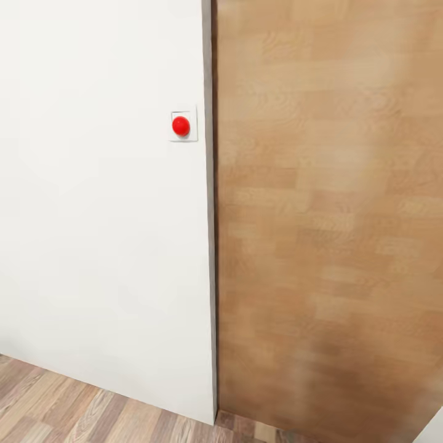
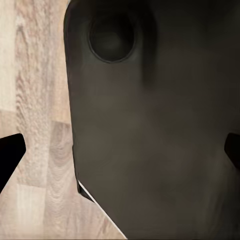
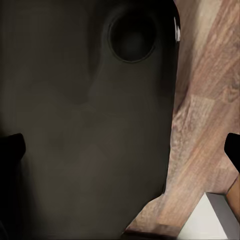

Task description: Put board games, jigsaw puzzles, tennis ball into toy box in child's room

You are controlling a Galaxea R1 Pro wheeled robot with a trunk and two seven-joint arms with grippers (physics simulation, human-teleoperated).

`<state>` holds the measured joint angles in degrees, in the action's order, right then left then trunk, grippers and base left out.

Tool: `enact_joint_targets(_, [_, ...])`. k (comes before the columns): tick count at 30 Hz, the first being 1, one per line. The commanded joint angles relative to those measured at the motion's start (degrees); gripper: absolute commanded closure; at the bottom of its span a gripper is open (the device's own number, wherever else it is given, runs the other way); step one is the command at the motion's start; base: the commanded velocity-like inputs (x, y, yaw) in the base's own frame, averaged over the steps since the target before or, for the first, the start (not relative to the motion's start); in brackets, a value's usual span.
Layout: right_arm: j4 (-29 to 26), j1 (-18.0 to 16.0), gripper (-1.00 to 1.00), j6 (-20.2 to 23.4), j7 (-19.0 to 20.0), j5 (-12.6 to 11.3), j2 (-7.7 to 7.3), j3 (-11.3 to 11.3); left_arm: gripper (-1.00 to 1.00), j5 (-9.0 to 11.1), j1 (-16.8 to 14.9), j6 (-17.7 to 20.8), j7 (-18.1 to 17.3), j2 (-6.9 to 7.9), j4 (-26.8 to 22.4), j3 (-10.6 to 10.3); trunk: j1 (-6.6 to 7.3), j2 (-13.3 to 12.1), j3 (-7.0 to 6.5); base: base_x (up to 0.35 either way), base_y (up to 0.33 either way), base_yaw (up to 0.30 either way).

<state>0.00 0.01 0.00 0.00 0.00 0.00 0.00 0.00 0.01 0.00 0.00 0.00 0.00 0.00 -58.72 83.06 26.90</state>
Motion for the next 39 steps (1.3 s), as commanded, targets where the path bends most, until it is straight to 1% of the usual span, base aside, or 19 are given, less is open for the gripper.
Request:
enact_joint_targets(1, [0.0, 0.0, -1.0, 0.0, 0.0, 0.0, 0.0, 0.0, -1.0, 0.0, 0.0, 0.0, 0.0, 0.0, 0.0, 0.0, 0.0, 0.0, 0.03, 0.0, 0.0, 0.0])
enact_joint_targets(3, [-0.6, -0.7, -1.0, 0.0, 0.1, 0.0, 0.62, 0.0, -1.0, 0.3, 0.0, -0.2, -0.2, 0.65, -0.6, 0.0, 0.0, 0.0, 0.03, 0.0, 0.0, 0.0])
enact_joint_targets(4, [-0.6, -1.0, -1.0, 0.0, 0.1, 0.0, 0.62, 0.0, -1.0, 0.3, 0.0, -0.2, -0.2, 0.84, -0.6, -0.1, 0.0, 0.0, 0.03, 0.0, 0.0, 0.0])
enact_joint_targets(39, [-0.6, -1.0, -1.0, 0.0, 0.1, 0.0, 0.62, 0.0, -1.0, 0.3, 0.0, -0.2, -0.2, 0.84, -0.6, -0.1, 0.0, 0.0, 0.03, 0.0, 0.0, 0.0])
